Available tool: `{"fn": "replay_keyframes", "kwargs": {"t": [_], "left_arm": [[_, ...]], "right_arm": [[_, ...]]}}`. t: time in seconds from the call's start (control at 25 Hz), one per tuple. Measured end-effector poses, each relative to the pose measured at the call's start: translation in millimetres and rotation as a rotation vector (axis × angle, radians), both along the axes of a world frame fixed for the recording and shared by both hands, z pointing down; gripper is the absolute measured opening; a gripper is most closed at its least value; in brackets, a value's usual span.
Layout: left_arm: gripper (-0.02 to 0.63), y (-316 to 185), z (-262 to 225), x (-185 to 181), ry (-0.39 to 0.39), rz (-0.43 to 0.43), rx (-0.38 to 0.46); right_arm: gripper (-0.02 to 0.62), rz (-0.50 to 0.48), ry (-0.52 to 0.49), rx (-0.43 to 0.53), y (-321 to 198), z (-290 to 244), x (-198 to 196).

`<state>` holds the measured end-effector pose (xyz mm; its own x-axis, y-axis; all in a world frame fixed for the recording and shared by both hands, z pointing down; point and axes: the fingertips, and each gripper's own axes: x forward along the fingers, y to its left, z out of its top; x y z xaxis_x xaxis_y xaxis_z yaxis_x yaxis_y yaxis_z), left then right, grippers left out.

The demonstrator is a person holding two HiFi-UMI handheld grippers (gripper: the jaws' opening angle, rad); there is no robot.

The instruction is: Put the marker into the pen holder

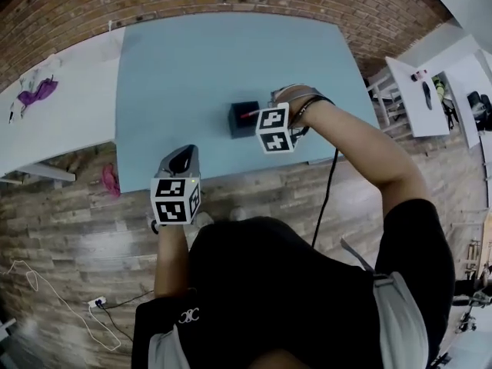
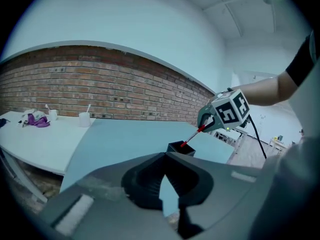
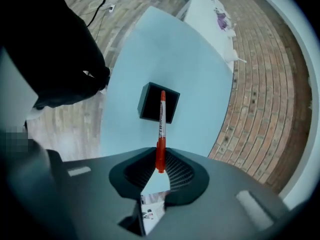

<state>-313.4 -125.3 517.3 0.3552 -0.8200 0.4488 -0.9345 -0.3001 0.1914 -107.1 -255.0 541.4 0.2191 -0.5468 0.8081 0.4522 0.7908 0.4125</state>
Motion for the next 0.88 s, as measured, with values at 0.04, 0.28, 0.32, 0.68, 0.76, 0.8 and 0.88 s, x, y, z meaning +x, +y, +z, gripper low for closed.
{"fn": "replay_keyframes", "kwargs": {"t": [0.04,0.28,0.32,0.68,0.76,0.8,0.88], "left_arm": [[0.005,2,0,-4,0.002,-0.015,-0.002],[0.005,12,1,-22,0.004,-0.079,-0.01],[0.005,13,1,-24,0.002,-0.088,-0.01],[0.005,12,2,-41,-0.022,-0.125,-0.025],[0.005,7,2,-39,-0.031,-0.117,-0.025],[0.005,4,0,-38,-0.036,-0.113,-0.021],[0.005,-3,-4,-39,-0.046,-0.117,-0.006]], "right_arm": [[0.063,-0.015,0.023,0.007,-5,6,-7],[0.064,-0.069,0.194,0.009,-29,36,-26],[0.064,-0.073,0.207,0.004,-31,40,-27],[0.139,-0.055,0.161,-0.138,-22,71,-41],[0.156,-0.054,0.079,-0.159,-21,69,-50],[0.163,-0.054,0.014,-0.164,-22,64,-56],[0.18,-0.037,-0.151,-0.173,-22,47,-69]]}}
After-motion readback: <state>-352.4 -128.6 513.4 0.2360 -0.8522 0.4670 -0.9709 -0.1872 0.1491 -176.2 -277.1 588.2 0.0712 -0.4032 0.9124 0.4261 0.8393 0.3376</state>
